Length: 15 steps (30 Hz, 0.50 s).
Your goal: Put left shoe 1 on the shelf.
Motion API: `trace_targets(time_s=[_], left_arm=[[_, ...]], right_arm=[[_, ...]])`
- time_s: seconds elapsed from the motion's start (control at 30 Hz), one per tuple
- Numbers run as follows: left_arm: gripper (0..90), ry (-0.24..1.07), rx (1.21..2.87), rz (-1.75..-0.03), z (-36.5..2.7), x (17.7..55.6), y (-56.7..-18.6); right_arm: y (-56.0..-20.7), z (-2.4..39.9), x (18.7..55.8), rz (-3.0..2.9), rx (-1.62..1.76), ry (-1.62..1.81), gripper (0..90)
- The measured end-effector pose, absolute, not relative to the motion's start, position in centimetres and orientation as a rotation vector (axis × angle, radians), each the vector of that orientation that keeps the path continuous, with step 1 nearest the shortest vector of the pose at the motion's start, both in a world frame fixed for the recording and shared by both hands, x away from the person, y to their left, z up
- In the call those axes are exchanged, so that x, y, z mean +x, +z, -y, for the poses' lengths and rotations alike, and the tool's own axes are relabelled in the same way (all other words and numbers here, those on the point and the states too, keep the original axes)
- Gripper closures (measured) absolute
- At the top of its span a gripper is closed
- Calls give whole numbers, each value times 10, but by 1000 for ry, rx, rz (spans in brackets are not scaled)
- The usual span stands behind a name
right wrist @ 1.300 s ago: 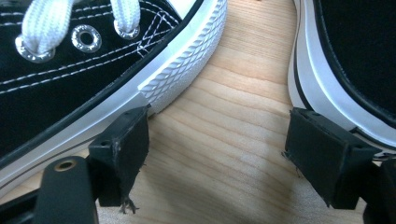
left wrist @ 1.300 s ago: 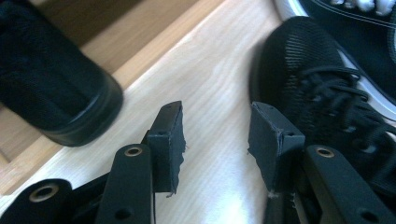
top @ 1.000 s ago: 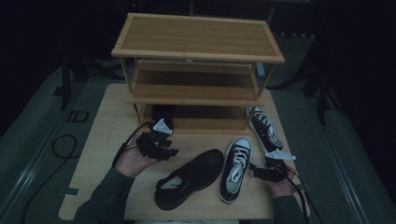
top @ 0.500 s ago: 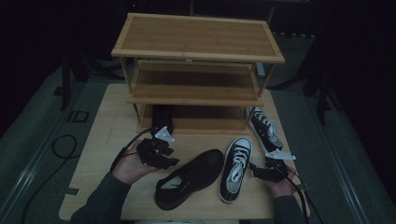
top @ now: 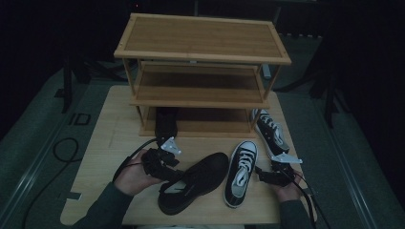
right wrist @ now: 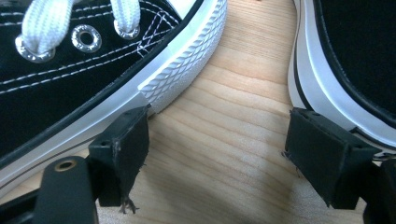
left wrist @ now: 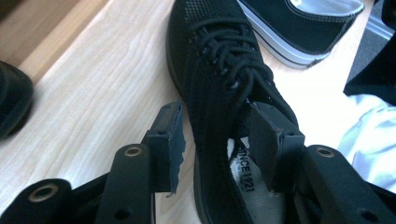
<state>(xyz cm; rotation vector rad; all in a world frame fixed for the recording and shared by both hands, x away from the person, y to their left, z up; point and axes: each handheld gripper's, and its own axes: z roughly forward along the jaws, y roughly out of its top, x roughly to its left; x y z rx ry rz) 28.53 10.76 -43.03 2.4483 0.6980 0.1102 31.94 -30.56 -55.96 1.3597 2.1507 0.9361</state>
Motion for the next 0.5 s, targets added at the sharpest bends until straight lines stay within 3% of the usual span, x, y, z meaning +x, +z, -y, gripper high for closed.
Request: trace_targets(time_s=[0.5], left_arm=[[574, 58, 2543, -676, -99, 282, -450]], right_arm=[[-560, 306, 319, -2151, 1360, 936, 216]])
